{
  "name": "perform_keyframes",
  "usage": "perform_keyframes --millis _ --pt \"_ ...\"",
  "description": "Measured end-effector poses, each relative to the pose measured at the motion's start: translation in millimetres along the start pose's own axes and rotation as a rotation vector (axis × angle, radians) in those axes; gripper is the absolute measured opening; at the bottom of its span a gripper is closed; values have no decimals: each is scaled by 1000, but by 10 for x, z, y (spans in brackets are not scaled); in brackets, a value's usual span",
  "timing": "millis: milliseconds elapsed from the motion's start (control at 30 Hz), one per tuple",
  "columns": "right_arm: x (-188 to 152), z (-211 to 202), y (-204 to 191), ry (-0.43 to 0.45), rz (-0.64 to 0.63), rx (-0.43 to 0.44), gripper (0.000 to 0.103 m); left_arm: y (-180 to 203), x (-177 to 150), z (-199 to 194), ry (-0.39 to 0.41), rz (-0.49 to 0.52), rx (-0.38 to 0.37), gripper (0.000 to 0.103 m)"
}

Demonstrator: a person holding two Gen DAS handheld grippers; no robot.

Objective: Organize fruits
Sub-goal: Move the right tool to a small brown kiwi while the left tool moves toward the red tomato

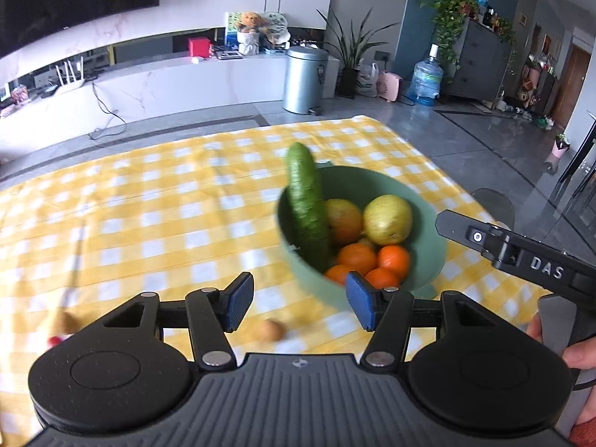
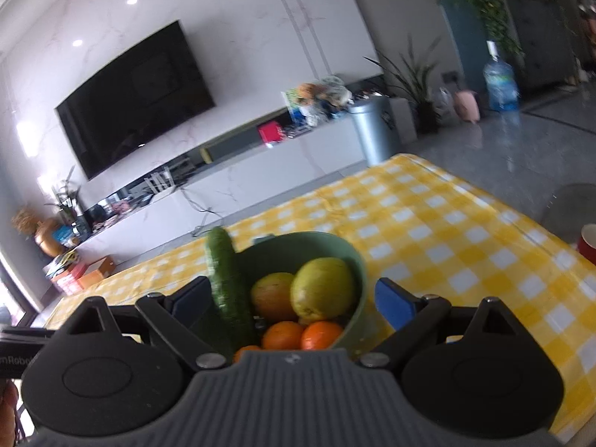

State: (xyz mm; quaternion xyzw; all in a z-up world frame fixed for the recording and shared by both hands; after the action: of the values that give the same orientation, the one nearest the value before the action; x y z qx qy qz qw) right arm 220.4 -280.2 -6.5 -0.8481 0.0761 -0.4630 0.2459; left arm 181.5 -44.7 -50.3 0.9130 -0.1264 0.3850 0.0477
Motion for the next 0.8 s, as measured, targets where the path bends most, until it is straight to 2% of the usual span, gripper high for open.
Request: perform_keyframes --millis 100,200,333,533,800 --pt "-164 -76 -232 -12 -43 54 91 -143 -90 -122 1 -3 13 67" --pt "-344 -155 -513 -17 -134 95 83 -261 -209 -201 -3 3 41 67" --pt "-615 -230 -813 -42 -235 143 79 -429 -424 -277 -17 -15 71 67" --pt "-1071 -117 -1022 -181 -307 152 62 -607 -653 -336 -19 -38 96 67" --pt "-1598 30 -1088 -371 -389 141 47 -835 -737 -387 15 -98 105 67"
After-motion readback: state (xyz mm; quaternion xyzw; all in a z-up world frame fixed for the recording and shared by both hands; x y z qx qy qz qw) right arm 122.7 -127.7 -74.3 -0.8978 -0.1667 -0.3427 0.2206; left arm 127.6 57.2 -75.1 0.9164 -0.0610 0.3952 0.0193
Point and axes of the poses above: each gripper's, at about its wrist camera, not at the fingertips, and z roughly the way its jaws point, y to its right, x to its top, the point moved 10 cm from there along z, roughly the way its jaws point, and after that the axes turned 9 degrees about z, right-handed, at the moved point
